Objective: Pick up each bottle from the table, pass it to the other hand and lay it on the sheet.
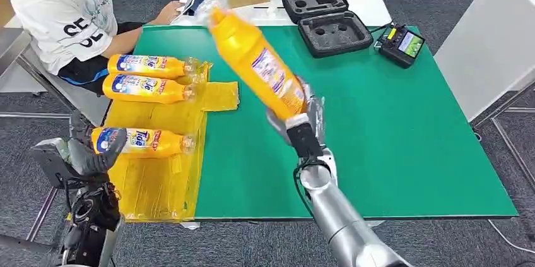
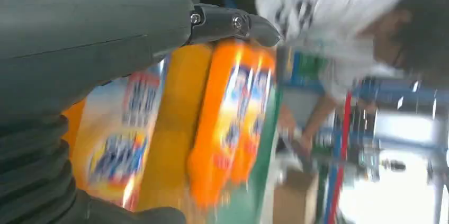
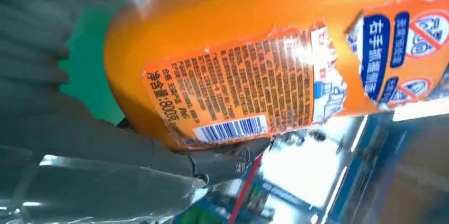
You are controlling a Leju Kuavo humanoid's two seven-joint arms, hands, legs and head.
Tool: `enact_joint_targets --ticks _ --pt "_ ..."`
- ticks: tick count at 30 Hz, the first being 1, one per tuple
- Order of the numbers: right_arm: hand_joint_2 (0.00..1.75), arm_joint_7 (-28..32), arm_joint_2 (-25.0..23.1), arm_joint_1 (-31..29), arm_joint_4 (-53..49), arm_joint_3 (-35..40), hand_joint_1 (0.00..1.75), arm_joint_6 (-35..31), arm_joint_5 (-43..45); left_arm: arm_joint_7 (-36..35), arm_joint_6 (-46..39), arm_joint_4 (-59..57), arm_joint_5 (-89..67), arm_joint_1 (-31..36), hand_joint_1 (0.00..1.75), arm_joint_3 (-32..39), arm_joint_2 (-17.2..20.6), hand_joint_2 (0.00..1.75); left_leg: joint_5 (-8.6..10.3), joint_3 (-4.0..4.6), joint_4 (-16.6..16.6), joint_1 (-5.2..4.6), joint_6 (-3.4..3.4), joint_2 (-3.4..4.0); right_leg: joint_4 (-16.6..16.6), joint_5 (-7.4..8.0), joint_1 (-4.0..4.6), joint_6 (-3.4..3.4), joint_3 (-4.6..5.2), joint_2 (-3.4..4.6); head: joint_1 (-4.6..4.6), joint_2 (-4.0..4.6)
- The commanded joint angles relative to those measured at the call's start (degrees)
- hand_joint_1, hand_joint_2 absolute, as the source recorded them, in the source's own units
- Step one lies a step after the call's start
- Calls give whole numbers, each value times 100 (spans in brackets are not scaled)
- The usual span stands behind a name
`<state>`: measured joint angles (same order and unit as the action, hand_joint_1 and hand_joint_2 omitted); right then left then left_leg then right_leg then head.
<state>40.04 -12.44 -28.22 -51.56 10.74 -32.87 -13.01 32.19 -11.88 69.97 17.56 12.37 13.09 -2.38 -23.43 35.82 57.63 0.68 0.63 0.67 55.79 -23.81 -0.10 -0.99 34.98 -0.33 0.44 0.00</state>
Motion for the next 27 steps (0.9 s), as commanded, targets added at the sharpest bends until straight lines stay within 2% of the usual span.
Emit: enact_joint_targets --ticks 1,8,9,10,11,12,13,14,27 --pt "175 -4 145 17 656 979 175 462 -122 -1153 1793 320 1222 -41 0 -1085 -154 175 -1 -18 -5 -1 1 -19 -5 -6 -1 -2 -24 -15 -2 0" --pt "175 -4 -111 160 1053 1782 175 716 29 -1444 2185 391 1616 -33 0 -1987 117 175 -13 -42 -8 -1 0 -19 -4 -16 -1 1 -47 -3 0 0" --pt "175 -4 -119 161 1104 1795 175 745 37 -1437 2223 415 1621 -56 0 -2025 133 175 -6 -25 -7 -1 1 -12 -5 -8 0 0 -30 2 0 0" --pt "175 -4 -123 150 1145 1775 175 787 83 -1430 2275 458 1638 -81 0 -2063 149 175 -14 -46 -11 -3 0 -13 -5 -16 -2 1 -50 3 2 0" --pt "175 -4 -114 148 1151 1764 171 792 100 -1425 2304 492 1632 -95 0 -2092 167 175 -9 -31 -6 1 0 -12 -5 -10 0 1 -37 1 0 0" --pt "175 -4 -114 148 1151 1764 175 792 100 -1425 2304 492 1632 -95 0 -2092 167 175 -2 -15 -6 -1 1 -12 -3 -4 -1 -1 -21 -1 2 0" --pt "175 -4 -84 139 1172 1730 175 835 153 -1431 2328 561 1624 -98 0 -2151 180 175 -11 -36 -6 -2 0 -13 -2 -13 -3 0 -40 1 0 0" --pt "175 -4 -70 131 1168 1716 171 844 175 -1456 2361 569 1609 -74 0 -2218 203 175 -2 -13 -5 -1 2 -12 -2 -5 -2 0 -18 0 0 0" --pt "175 -4 -18 196 1026 1589 175 896 338 -1464 2416 550 1599 -31 0 -2405 270 175 -11 -33 -5 -2 1 -22 -2 -15 -2 0 -40 -5 2 0"
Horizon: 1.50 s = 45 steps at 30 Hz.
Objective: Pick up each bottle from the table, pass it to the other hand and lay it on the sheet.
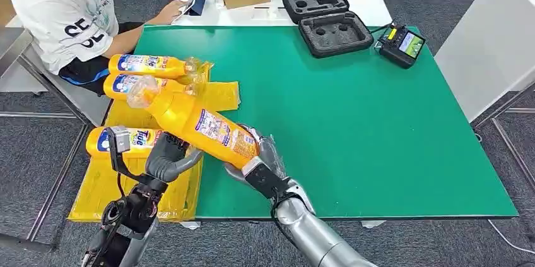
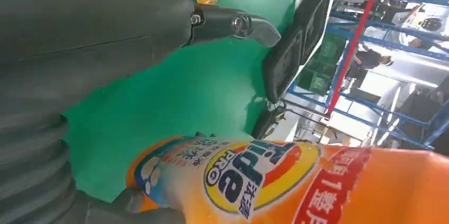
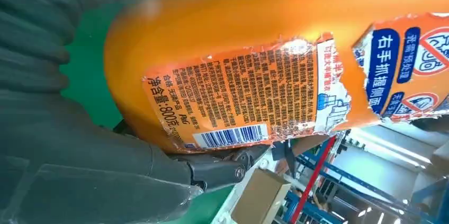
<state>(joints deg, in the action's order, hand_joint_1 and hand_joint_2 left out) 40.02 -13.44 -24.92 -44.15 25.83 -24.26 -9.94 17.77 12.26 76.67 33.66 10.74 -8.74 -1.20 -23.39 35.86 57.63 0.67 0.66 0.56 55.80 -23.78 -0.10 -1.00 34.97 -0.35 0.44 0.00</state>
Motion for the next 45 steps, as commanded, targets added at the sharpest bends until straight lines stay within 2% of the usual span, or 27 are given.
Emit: enact_joint_targets --ticks 1,4,6,10,12,16,17,18,21,38,40,41,43,45 --pt "175 -2 87 -113 255 41 173 11 59 -22 1 -108 -12 120 0 -236 171 175 -8 -28 -7 -2 -2 -8 -3 -12 -3 1 -27 -3 0 0" --pt "175 -2 135 -36 67 -51 173 12 170 -18 -1 -73 -17 80 0 -270 203 175 -3 -14 -6 0 -1 -7 -4 -5 -1 0 -15 -4 2 0" --pt "175 -2 143 8 -51 -143 175 -7 266 25 -73 -53 -26 49 0 -232 202 175 -15 -42 -5 -1 -1 -12 -2 -19 -3 0 -43 -5 0 0" --pt "175 -2 105 -18 106 -227 175 114 213 80 -46 -49 -33 67 0 -290 243 175 -14 -36 -1 -2 -1 -7 1 -16 -4 0 -35 0 0 0" --pt "175 -2 35 -129 480 -228 175 114 227 49 -45 45 -85 20 0 -243 191 175 -4 -17 -5 -1 0 -8 -3 -7 -3 0 -18 -4 0 0" --pt "175 -198 -146 -469 1545 37 175 264 -258 19 -21 188 -78 -37 0 -411 224 175 -13 -41 -6 0 -1 1 -5 -12 -2 1 -38 7 0 0" --pt "175 -305 -187 -481 1666 145 175 260 -412 13 -17 201 -74 -34 0 -436 209 175 -6 -20 -6 -1 -1 1 -4 -6 -3 0 -19 5 2 0" --pt "175 -308 -213 -464 1675 153 175 230 -425 13 -17 206 -74 -29 0 -446 198 175 -14 -41 -7 -1 -2 3 -4 -13 -3 1 -37 10 0 0" --pt "175 -573 -317 -492 1872 381 173 406 -769 -23 -12 194 -58 15 0 -497 190 175 -12 -32 -5 0 -2 0 -2 -11 -2 2 -30 6 0 0" --pt "175 -785 -496 -424 1877 699 175 496 -1237 -108 -9 85 -43 95 0 -596 160 175 -5 -17 -4 2 -2 -12 -2 -9 0 2 -18 -8 2 0" --pt "175 -784 -496 -427 1872 699 175 529 -1239 -114 -11 73 -42 101 0 -600 165 175 -18 -48 -3 0 -3 -20 1 -24 -2 2 -50 -11 2 0" --pt "175 -775 -503 -423 1858 701 175 525 -1251 -114 -11 67 -42 109 0 -609 166 175 -3 -11 -4 3 -1 -7 -3 -5 1 1 -12 -4 0 0" --pt "175 -768 -521 -422 1849 716 175 551 -1268 -115 -12 56 -43 118 0 -621 168 175 -11 -33 -5 0 -2 -12 -1 -16 -2 1 -33 -6 0 0" --pt "175 -762 -565 -415 1818 735 175 582 -1329 -154 -95 -66 -67 203 0 -662 161 175 -3 -13 -3 3 -2 -9 -2 -6 1 1 -13 -5 0 0"
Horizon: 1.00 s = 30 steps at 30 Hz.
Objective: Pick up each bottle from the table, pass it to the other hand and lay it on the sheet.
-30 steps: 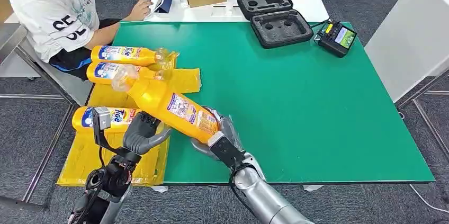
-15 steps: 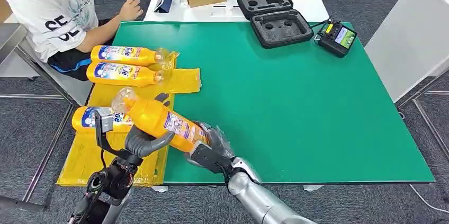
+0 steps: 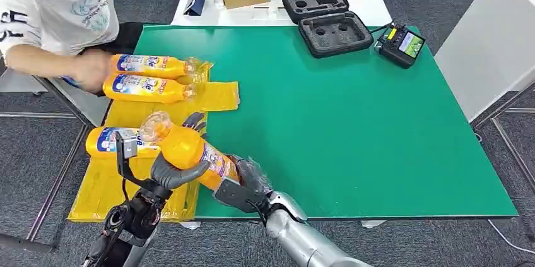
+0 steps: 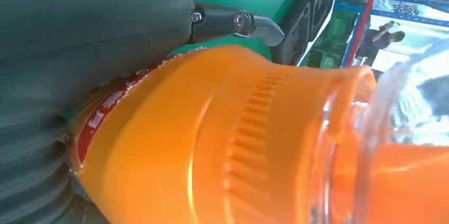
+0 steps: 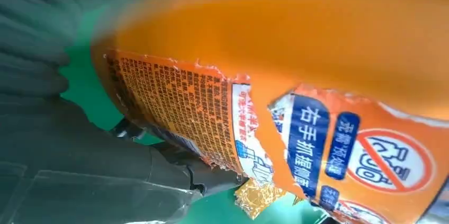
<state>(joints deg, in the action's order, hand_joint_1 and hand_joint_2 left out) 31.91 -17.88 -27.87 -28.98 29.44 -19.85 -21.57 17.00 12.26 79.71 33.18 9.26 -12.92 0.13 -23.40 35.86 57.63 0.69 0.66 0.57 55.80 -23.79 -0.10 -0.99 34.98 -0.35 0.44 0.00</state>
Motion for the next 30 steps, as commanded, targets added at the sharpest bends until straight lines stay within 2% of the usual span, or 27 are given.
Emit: enact_joint_targets --ticks 1,2,3,8,10,12,13,14,15,16,18,22,23,25,28,30 --pt "175 50 -139 -119 282 358 173 136 -192 -34 -187 -423 -43 395 3 -246 14 175 -9 -28 -3 0 -2 -15 -1 -14 0 1 -31 -9 0 0" --pt "175 50 -148 -120 274 339 175 153 -198 -2 -256 -428 -35 407 140 -224 -1 175 -8 -23 -2 -1 -1 -14 0 -12 -2 1 -26 -9 0 0" --pt "175 49 -153 -120 261 317 175 159 -223 33 -320 -430 -46 421 175 -232 14 175 -4 -15 -3 0 -1 -13 -1 -8 0 1 -18 -9 0 0" --pt "175 102 -128 -135 235 192 171 151 -230 91 -420 -409 -37 385 175 -212 63 175 -4 -16 -3 0 -1 -13 -1 -8 -1 1 -18 -8 2 0" --pt "175 137 -130 -136 238 141 175 161 -259 126 -441 -409 -32 389 175 -208 66 175 -5 -19 -3 1 -1 -13 -2 -9 0 1 -21 -9 2 0" --pt "175 208 -140 -123 206 72 162 146 -249 177 -478 -412 -31 416 175 -181 64 175 -7 -25 -3 1 -2 -15 -2 -12 0 1 -28 -10 0 0" --pt "175 233 -144 -118 189 42 152 141 -237 192 -494 -410 -30 430 175 -166 63 175 -12 -38 -4 0 -2 -19 0 -18 -1 1 -41 -11 0 0" --pt "175 260 -146 -117 171 5 115 141 -218 193 -498 -411 -29 446 175 -158 71 175 -15 -42 -1 -2 -2 -19 4 -22 -3 2 -44 -11 0 0" --pt "175 283 -140 -117 151 -15 5 96 -216 208 -517 -415 -22 459 175 -136 68 175 -13 -37 -2 0 -2 -19 2 -19 -1 2 -39 -12 0 0" --pt "175 301 -146 -112 128 -61 0 69 -185 216 -532 -428 -17 478 175 -123 65 175 -16 -42 0 -1 -3 -22 4 -23 -2 2 -45 -14 0 0" --pt "175 511 -137 -72 -18 -200 0 -41 -63 252 -576 -425 -6 500 175 -82 71 175 -12 -32 0 0 -2 -18 3 -17 -1 2 -34 -11 0 0" --pt "175 511 -136 -85 -25 -200 0 -34 -62 251 -575 -425 -7 503 175 -76 82 175 0 -8 -4 -3 0 -6 -1 -3 -3 1 -8 -3 0 0" --pt "0 511 -136 -85 -25 -200 0 -34 -62 251 -575 -425 -7 503 175 -76 82 175 -8 -28 -4 -3 -1 -9 1 -12 -3 1 -28 -3 0 0" --pt "0 657 -108 -23 -220 -280 0 -42 33 327 -644 -403 8 487 175 7 71 175 -1 -10 -4 -3 0 -8 -1 -5 -3 0 -11 -5 0 0" --pt "0 802 7 94 -699 -313 0 28 145 467 -799 -305 -60 451 175 233 39 175 -9 -27 -3 -3 0 -9 1 -12 -4 0 -27 -3 0 0" --pt "0 809 153 309 -1468 -256 0 43 299 610 -1048 -263 -270 457 175 437 45 175 -5 -15 -3 -3 0 -5 1 -7 -4 0 -15 -1 0 0"
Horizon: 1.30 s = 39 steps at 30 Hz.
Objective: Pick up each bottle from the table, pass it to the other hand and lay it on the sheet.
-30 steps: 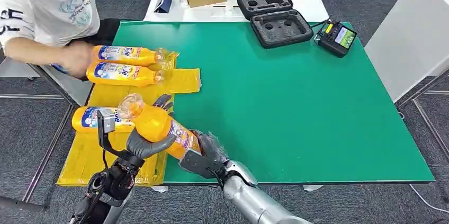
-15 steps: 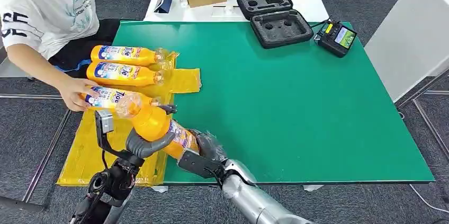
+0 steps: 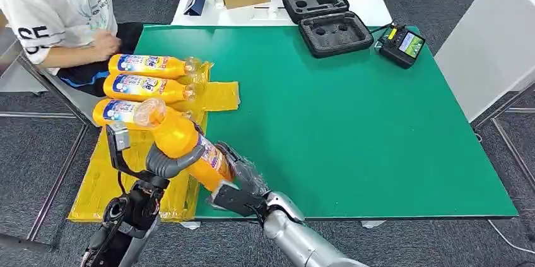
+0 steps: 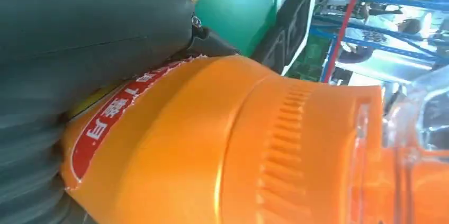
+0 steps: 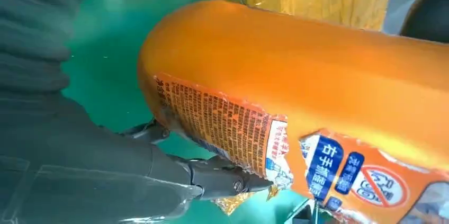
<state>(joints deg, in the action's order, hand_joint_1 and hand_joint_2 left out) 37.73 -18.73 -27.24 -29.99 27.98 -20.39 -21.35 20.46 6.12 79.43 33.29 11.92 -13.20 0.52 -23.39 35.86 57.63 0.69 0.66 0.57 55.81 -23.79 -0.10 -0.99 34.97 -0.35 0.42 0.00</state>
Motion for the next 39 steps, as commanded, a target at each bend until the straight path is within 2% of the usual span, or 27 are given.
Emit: enact_joint_targets --ticks 1,4,6,8,9,11,12,14,16,20,22,30,38,39 --pt "0 227 275 308 -1580 -104 0 127 344 277 -474 -249 -295 204 175 521 7 175 -8 -19 -1 -1 -1 -6 1 -10 -2 0 -19 -1 2 0" --pt "0 227 459 613 -2678 4 0 8 650 754 -1174 -296 -1090 321 175 733 51 175 -8 -15 2 -1 -1 -11 4 -11 -1 1 -17 -5 0 0" --pt "0 227 642 896 -3736 263 0 -528 924 1201 -2097 -358 -2247 499 175 832 121 175 -14 -30 2 -1 -2 -11 6 -18 -2 1 -29 -4 2 0" --pt "0 227 642 896 -3736 263 0 -528 924 1201 -2097 -358 -2247 499 175 832 121 175 -6 -8 4 1 -2 -14 6 -10 0 2 -10 -10 7 0" --pt "0 227 782 1042 -4397 524 0 -1166 1187 1440 -2812 -445 -3251 601 175 846 192 175 -3 -8 1 6 -2 -10 -2 -6 5 1 -9 -10 2 0" --pt "0 227 850 1109 -4771 637 0 -1593 1319 1482 -3366 -515 -4204 639 175 758 319 175 -5 -18 0 0 -1 -24 3 -16 -2 0 -20 -24 0 0" --pt "175 227 881 1150 -4935 682 0 -1775 1405 1380 -3772 -586 -5050 661 175 681 423 175 -9 -25 2 0 -1 -21 4 -19 -2 0 -27 -20 2 0" --pt "175 227 890 1195 -5110 658 0 -1961 1379 1149 -4158 -705 -6147 691 175 555 568 175 -5 -17 0 0 0 -9 1 -10 -2 -1 -16 -7 2 0" --pt "175 227 881 1236 -5087 587 0 -1935 1428 795 -4160 -792 -7092 753 175 366 703 175 0 -13 -5 -1 -1 -13 -2 -7 -2 0 -13 -11 4 0" --pt "175 227 881 1236 -5087 587 0 -1935 1428 795 -4160 -792 -7092 753 175 366 703 175 -7 -33 -6 -3 -2 -16 -2 -14 -3 1 -32 -11 2 0" --pt "175 227 881 1236 -5087 587 0 -1935 1428 795 -4160 -792 -7092 753 175 366 703 175 -1 -13 -3 0 -1 -9 -4 -5 1 2 -13 -7 2 0" --pt "175 227 881 1236 -5087 587 0 -1935 1428 795 -4160 -792 -7092 753 175 366 703 175 -8 -31 -3 -1 -1 -11 -2 -14 -2 0 -30 -8 2 0" --pt "175 227 881 1236 -5087 587 0 -1935 1428 795 -4160 -792 -7092 753 175 366 703 175 -1 -14 -3 1 -1 -7 -4 -5 0 1 -14 -6 2 0" --pt "175 227 888 1236 -5058 586 0 -1933 1446 617 -4134 -841 -7463 768 175 281 742 175 1 -11 -3 0 -1 -5 -3 -3 0 1 -9 -5 0 0"
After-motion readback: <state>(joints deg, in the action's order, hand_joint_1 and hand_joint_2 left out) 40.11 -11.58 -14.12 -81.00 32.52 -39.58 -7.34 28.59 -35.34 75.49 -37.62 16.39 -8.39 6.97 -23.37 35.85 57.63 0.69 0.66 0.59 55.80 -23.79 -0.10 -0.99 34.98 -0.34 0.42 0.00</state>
